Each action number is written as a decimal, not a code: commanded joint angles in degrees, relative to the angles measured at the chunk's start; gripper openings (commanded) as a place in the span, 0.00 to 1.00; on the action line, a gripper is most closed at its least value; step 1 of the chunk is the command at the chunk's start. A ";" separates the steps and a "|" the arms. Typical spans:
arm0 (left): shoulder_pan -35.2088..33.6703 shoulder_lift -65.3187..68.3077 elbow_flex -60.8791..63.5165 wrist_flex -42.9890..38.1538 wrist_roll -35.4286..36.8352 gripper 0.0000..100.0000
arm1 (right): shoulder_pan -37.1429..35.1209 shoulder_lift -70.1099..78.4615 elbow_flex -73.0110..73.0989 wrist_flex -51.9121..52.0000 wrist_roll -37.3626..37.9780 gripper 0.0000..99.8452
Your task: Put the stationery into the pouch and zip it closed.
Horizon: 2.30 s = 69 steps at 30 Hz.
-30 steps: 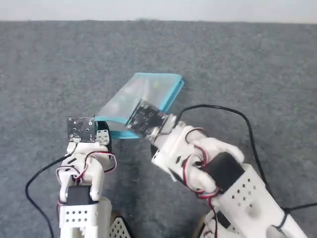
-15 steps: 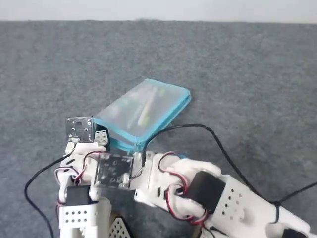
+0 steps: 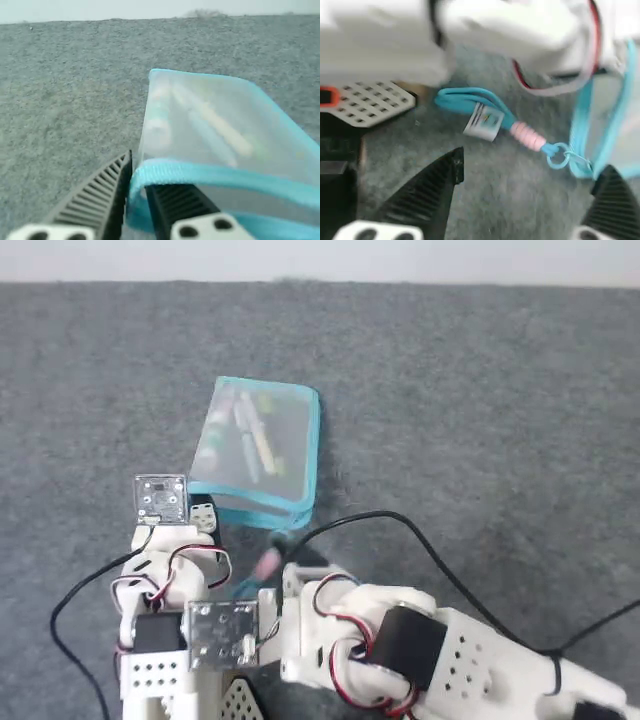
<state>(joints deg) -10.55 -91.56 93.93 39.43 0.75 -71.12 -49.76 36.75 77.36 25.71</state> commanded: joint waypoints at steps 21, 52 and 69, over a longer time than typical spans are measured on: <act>4.04 -0.53 -10.15 9.32 -1.76 0.01 | 31.34 -0.22 35.87 -51.65 23.38 0.34; 4.22 -0.53 -6.90 2.90 5.27 0.01 | 32.31 9.98 11.08 -21.67 -24.97 0.18; 4.22 -0.53 -6.55 2.81 4.31 0.01 | 33.45 21.58 5.71 -29.76 -26.64 0.00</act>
<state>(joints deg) -6.86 -91.56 88.40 44.70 5.05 -42.37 -23.38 46.42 48.00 -3.21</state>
